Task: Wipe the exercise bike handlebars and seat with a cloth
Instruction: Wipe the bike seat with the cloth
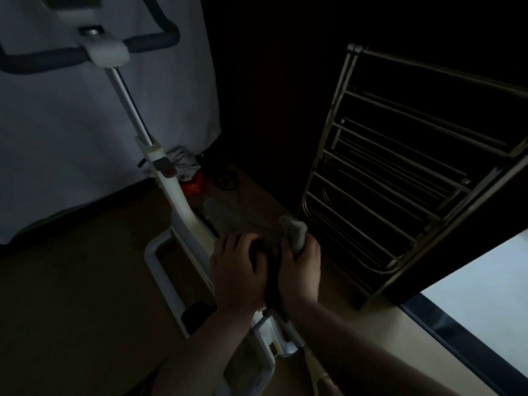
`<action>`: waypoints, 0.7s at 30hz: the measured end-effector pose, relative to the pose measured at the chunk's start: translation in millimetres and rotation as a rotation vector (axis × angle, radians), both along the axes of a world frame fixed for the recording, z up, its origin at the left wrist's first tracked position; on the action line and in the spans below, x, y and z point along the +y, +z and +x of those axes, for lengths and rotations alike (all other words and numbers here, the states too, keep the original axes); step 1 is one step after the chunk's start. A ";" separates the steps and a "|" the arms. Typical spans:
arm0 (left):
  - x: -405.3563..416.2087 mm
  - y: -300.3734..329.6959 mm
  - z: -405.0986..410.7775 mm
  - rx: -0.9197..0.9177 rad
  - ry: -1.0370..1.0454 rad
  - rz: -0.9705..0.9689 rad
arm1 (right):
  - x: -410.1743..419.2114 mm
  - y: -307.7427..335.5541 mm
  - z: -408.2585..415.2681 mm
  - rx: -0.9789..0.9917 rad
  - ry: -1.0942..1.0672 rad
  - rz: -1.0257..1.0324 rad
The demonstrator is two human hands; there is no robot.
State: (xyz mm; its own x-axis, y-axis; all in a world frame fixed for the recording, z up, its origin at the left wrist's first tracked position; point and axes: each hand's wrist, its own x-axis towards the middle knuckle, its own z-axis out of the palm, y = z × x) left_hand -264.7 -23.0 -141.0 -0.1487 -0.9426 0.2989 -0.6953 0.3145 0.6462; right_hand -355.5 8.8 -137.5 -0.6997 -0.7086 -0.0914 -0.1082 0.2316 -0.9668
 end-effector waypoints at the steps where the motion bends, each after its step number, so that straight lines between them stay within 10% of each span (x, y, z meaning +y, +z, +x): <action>1: 1.1 1.9 -0.6 0.000 0.003 0.002 | -5.7 2.4 -4.6 -0.049 -0.042 0.033; 21: 0.2 -0.2 2.8 0.015 -0.011 -0.015 | -9.3 -0.2 4.5 -0.087 -0.120 0.069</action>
